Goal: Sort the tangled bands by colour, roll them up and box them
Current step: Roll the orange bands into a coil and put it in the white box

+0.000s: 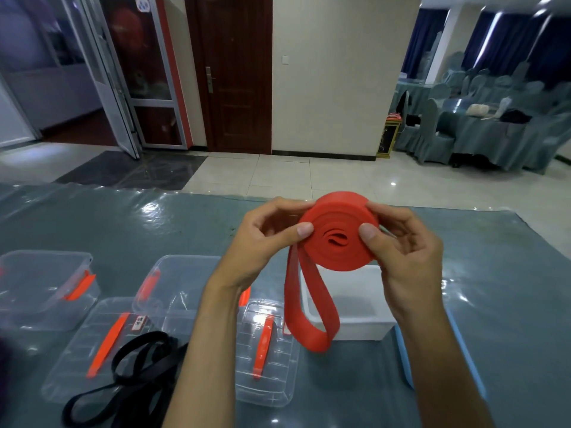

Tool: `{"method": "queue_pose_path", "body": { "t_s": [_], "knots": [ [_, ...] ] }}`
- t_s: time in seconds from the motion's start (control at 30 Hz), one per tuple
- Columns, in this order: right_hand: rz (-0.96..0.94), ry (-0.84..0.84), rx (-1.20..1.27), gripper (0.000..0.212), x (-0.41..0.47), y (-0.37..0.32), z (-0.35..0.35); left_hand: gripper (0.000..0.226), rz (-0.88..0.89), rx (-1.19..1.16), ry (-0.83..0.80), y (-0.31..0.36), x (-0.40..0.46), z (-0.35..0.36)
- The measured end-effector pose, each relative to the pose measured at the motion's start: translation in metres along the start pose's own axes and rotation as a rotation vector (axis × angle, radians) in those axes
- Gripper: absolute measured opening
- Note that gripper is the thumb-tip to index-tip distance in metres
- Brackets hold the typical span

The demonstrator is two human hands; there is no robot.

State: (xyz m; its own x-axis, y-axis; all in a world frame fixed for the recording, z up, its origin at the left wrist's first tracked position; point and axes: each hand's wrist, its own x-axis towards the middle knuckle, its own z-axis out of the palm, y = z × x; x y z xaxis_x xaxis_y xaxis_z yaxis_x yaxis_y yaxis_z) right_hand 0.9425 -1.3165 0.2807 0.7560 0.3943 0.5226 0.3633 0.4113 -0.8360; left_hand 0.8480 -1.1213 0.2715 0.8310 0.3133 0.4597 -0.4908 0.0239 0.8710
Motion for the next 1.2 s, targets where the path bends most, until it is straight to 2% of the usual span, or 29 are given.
{"method": "queue_pose_path", "body": {
  "t_s": [0.1, 0.2, 0.27, 0.4, 0.53, 0.6, 0.7, 0.8, 0.9, 1.07, 1.2],
  "knots": [
    [0.092, -0.091, -0.050, 0.036, 0.001, 0.000, -0.006, 0.026, 0.008, 0.047, 0.016, 0.000, -0.005, -0.003],
    [0.233, -0.205, -0.081, 0.060, 0.002, -0.001, -0.013, 0.023, 0.053, 0.104, 0.042, 0.001, -0.006, 0.001],
    [0.205, -0.222, -0.092, 0.065, 0.004, -0.003, -0.015, 0.023, 0.057, 0.077, 0.065, 0.000, -0.004, 0.005],
    [0.026, -0.136, -0.078, 0.056, 0.004, -0.008, -0.012, 0.037, 0.032, 0.091, -0.030, 0.003, -0.001, 0.003],
    [0.090, -0.190, -0.081, 0.052, 0.002, -0.005, -0.014, 0.038, 0.098, 0.270, -0.129, 0.012, -0.003, -0.001],
    [0.148, -0.241, -0.094, 0.060, 0.001, -0.006, -0.016, 0.032, 0.130, 0.350, -0.091, 0.016, -0.002, 0.004],
    [0.106, -0.213, -0.159, 0.078, 0.003, -0.011, -0.019, 0.026, 0.102, 0.330, 0.014, 0.015, -0.002, 0.012],
    [0.009, -0.155, -0.136, 0.069, 0.001, -0.012, -0.021, 0.037, 0.036, 0.229, -0.089, 0.013, -0.003, 0.011],
    [0.046, -0.133, -0.043, 0.060, -0.003, -0.009, -0.022, 0.049, 0.012, 0.202, -0.145, 0.015, -0.004, 0.010],
    [0.230, -0.281, -0.102, 0.070, -0.001, -0.008, -0.029, 0.043, 0.005, 0.284, -0.032, 0.015, -0.008, 0.007],
    [0.145, -0.260, -0.159, 0.083, 0.000, -0.013, -0.026, 0.030, 0.005, 0.243, -0.031, 0.013, -0.009, 0.006]
  ]
}}
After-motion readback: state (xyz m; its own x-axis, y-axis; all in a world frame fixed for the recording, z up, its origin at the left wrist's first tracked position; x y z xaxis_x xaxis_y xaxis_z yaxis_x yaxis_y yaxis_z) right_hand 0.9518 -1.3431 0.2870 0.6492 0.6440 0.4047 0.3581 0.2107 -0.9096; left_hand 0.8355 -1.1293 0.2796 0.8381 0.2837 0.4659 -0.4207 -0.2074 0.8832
